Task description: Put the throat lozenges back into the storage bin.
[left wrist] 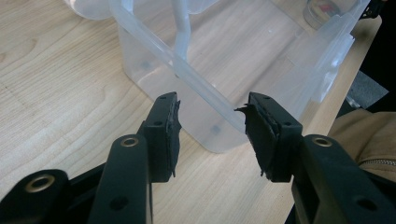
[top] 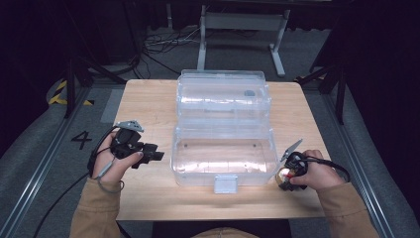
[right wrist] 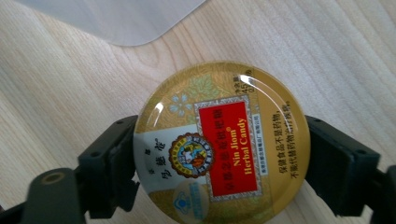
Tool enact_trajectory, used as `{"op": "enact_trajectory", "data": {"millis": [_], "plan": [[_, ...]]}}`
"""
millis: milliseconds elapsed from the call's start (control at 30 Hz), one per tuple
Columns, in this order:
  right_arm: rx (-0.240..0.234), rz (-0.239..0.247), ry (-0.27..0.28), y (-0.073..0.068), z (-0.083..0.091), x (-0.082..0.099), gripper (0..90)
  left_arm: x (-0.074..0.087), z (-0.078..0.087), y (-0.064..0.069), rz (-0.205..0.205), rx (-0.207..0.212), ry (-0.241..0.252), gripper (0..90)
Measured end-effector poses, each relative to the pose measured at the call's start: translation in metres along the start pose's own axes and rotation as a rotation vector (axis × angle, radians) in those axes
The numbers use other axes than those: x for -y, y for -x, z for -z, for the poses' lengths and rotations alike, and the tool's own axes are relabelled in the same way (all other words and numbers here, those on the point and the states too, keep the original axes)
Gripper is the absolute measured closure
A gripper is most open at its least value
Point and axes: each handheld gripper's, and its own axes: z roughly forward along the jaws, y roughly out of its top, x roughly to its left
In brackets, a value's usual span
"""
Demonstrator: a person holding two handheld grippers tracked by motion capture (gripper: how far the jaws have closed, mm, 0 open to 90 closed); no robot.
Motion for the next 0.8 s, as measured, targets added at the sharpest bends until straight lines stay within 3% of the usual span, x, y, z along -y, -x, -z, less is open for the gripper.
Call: {"op": "enact_trajectory", "data": {"millis": [300,533,800], "plan": [[-0.009,-0.022,-0.013,0.0,0.007,-0.001,19.8,0.001,0.002,-0.001,-0.001,-0.002,0.002,55.0],[-0.016,-0.019,0.025,0.002,0.024,-0.003,19.8,0.001,0.002,0.001,0.001,-0.005,0.006,55.0],[0.003,-0.014,0.078,0.003,0.054,-0.013,19.9,0.001,0.003,0.001,0.002,-0.004,0.007,55.0]]}}
